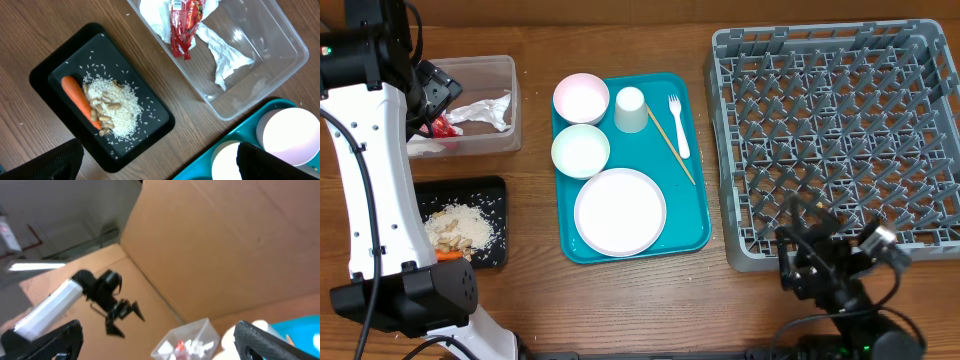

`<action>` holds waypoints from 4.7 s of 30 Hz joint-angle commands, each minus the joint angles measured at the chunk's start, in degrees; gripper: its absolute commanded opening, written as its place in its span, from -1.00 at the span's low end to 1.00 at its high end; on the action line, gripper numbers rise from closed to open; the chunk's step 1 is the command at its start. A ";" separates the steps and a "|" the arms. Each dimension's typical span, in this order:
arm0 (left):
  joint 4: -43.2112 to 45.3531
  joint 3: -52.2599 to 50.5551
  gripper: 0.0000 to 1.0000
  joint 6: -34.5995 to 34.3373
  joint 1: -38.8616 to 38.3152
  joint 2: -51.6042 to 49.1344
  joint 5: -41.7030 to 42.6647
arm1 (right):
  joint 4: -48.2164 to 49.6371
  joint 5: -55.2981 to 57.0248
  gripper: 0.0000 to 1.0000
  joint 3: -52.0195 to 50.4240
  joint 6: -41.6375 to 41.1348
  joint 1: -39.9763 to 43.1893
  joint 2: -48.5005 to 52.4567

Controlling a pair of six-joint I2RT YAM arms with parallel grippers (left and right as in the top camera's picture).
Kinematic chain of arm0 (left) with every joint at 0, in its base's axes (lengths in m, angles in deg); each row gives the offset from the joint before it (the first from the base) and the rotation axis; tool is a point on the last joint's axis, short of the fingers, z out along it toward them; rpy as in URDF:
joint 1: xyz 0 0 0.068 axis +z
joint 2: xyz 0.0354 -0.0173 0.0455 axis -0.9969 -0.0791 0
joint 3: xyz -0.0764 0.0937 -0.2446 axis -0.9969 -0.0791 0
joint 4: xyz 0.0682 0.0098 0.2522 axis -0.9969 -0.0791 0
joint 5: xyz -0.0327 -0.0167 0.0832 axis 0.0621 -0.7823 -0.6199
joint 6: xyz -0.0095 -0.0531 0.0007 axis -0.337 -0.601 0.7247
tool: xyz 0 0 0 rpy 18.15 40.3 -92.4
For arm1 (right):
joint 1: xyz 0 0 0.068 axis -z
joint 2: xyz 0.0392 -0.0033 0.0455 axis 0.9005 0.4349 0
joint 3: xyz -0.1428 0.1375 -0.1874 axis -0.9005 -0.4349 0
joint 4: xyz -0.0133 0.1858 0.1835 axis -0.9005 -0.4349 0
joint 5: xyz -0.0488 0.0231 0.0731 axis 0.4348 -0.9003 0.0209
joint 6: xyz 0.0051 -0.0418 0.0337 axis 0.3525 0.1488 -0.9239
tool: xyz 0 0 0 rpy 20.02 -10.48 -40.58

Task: Sort waste into correct bins and load items into the dishwasher rack
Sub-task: 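Reach the right gripper to the white cup and grasp it, then carry the white cup right and place it in the rack, then reach the right gripper to the white bowl and grasp its rim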

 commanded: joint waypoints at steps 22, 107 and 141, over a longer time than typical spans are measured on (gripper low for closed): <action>-0.11 0.09 0.99 -0.68 0.20 -0.09 0.17 | -40.04 44.83 0.99 77.50 43.08 -37.40 97.02; -0.11 0.09 1.00 -0.68 0.20 -0.09 0.17 | -51.60 22.77 1.00 76.24 41.97 2.58 88.63; -0.11 0.09 1.00 -0.68 0.20 -0.09 0.17 | -34.27 36.00 0.57 76.22 40.09 -53.27 115.21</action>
